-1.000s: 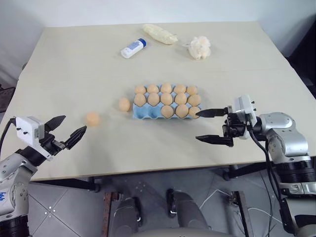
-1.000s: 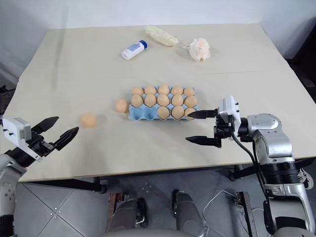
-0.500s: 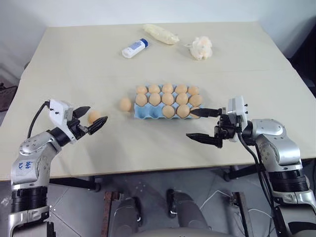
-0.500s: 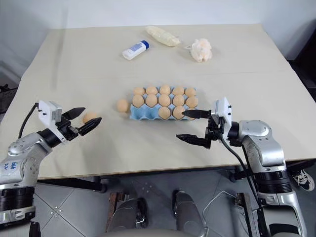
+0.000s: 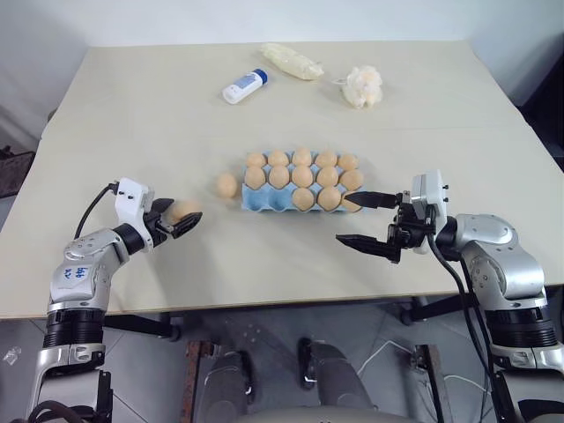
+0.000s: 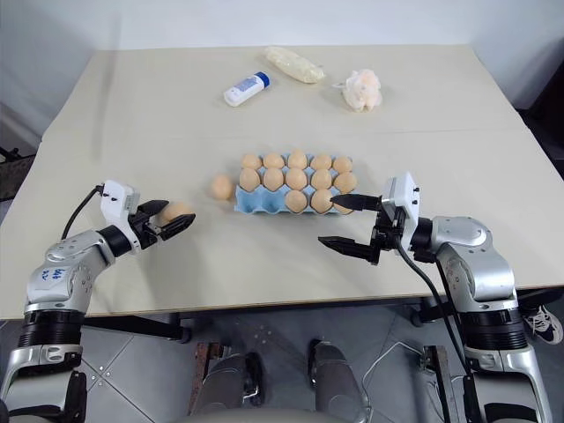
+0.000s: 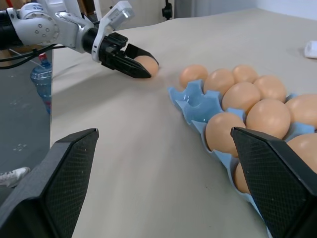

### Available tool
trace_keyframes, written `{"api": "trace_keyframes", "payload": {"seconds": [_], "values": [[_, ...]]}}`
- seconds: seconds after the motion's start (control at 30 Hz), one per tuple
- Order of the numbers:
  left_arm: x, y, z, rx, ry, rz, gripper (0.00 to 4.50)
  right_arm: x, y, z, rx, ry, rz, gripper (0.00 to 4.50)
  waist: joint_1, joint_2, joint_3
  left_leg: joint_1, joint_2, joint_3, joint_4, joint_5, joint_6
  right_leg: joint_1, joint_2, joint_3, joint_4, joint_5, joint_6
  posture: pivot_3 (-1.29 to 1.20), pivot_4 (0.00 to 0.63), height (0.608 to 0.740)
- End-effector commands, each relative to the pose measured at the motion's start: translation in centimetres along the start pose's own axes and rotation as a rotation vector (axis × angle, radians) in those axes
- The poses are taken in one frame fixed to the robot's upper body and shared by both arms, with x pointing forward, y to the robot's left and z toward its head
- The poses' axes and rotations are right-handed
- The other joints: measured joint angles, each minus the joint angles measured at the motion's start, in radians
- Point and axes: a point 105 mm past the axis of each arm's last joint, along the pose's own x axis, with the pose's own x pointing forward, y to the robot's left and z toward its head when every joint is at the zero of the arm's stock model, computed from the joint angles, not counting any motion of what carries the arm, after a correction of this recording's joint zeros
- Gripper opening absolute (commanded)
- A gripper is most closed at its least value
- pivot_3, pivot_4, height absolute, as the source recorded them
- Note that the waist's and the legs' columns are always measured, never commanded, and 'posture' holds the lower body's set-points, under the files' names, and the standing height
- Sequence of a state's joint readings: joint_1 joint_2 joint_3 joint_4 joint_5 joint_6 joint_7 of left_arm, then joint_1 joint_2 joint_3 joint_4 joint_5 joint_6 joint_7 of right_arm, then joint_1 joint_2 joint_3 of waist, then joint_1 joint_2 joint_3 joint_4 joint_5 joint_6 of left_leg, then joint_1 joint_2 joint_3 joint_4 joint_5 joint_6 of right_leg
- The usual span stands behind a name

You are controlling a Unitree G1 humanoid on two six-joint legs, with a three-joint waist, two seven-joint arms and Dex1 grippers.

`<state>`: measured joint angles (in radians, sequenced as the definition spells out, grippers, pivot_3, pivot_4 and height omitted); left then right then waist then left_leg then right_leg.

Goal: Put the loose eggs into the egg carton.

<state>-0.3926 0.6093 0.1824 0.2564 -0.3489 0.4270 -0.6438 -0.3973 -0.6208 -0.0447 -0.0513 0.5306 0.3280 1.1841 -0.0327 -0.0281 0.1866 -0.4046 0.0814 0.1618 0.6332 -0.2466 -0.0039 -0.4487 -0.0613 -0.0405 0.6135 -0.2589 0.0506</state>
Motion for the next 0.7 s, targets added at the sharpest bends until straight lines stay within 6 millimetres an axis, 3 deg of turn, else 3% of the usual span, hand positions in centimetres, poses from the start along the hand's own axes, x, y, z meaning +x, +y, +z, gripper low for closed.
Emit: {"api": "trace_keyframes", "payload": {"seconds": [0.03, 0.2, 0.37, 0.7], "values": [[0.2, 0.0, 0.6, 0.020, -0.009, -0.004, 3.30, -0.6, 0.1, 1.2, -0.048, -0.017, -0.009, 4.50, 0.003, 0.000, 0.000, 0.000, 0.000, 0.000, 0.000, 0.000, 0.000, 0.000, 0.000, 0.000, 0.000, 0.000, 0.000, 0.00, 0.150, 0.740], [0.2, 0.1, 0.7, 0.029, -0.014, 0.001, 1.77, -0.7, -0.1, 1.2, -0.049, -0.017, -0.018, 4.50, 0.004, 0.000, 0.000, 0.000, 0.000, 0.000, 0.001, 0.000, 0.000, 0.000, 0.000, 0.000, 0.001, 0.000, 0.000, 0.00, 0.150, 0.740], [0.2, -0.1, 1.7, 0.048, -0.047, -0.016, 1.61, -1.0, -0.2, 1.1, -0.050, -0.015, -0.026, 4.50, 0.004, 0.000, 0.000, 0.000, 0.000, 0.000, 0.003, 0.000, 0.000, 0.000, 0.000, 0.000, 0.003, 0.000, 0.000, 0.00, 0.150, 0.740], [1.5, -3.1, 7.1, 0.113, -0.204, -0.191, 1.60, -1.9, -0.5, 1.2, -0.069, -0.021, -0.073, 4.50, 0.005, 0.000, 0.000, 0.000, -0.001, 0.000, 0.005, 0.000, 0.000, 0.001, 0.000, 0.000, 0.004, 0.000, 0.000, 0.00, 0.150, 0.740]]}}
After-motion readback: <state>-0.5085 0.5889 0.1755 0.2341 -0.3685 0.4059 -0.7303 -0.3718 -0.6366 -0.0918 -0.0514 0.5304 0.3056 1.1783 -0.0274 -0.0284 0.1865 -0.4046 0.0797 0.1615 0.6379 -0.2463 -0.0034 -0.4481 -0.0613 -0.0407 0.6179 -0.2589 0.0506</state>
